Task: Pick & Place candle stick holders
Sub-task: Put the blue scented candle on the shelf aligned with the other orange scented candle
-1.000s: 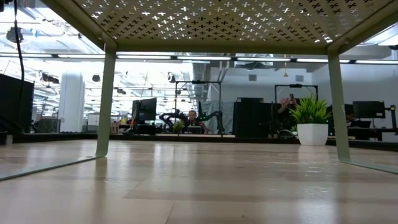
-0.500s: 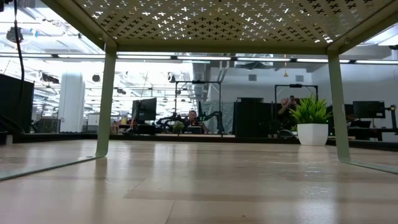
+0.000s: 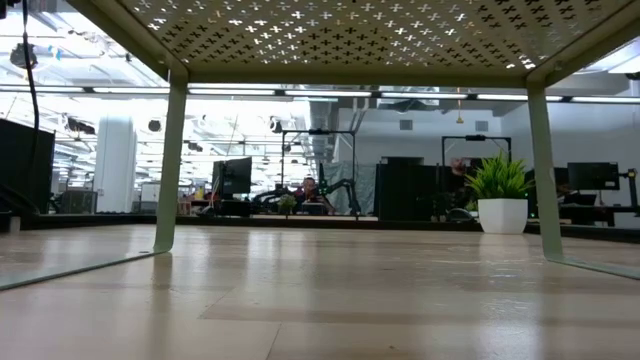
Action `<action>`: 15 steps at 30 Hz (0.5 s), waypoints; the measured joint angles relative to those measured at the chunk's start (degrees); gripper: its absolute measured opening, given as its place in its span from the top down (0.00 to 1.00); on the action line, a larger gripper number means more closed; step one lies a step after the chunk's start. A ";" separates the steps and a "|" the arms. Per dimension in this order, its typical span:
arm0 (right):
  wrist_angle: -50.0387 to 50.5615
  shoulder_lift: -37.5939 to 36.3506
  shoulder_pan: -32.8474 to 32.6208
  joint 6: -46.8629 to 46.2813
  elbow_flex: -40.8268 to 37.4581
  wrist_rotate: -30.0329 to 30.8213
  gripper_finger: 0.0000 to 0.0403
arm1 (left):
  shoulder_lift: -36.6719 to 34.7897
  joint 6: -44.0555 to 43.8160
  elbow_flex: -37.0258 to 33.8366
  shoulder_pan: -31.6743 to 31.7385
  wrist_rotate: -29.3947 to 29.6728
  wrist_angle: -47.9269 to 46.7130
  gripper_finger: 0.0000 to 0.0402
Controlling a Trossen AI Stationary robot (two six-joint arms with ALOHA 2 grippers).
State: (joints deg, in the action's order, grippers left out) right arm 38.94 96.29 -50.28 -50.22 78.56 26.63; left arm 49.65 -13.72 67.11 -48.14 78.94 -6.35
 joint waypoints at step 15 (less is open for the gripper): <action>4.49 -6.50 -3.96 -6.30 -0.02 -1.02 0.11 | 0.00 1.49 0.00 0.00 0.00 0.00 0.47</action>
State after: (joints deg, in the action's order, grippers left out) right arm 43.43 89.79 -54.24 -56.52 78.54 25.62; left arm 49.65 -12.23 67.11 -48.14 78.94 -6.35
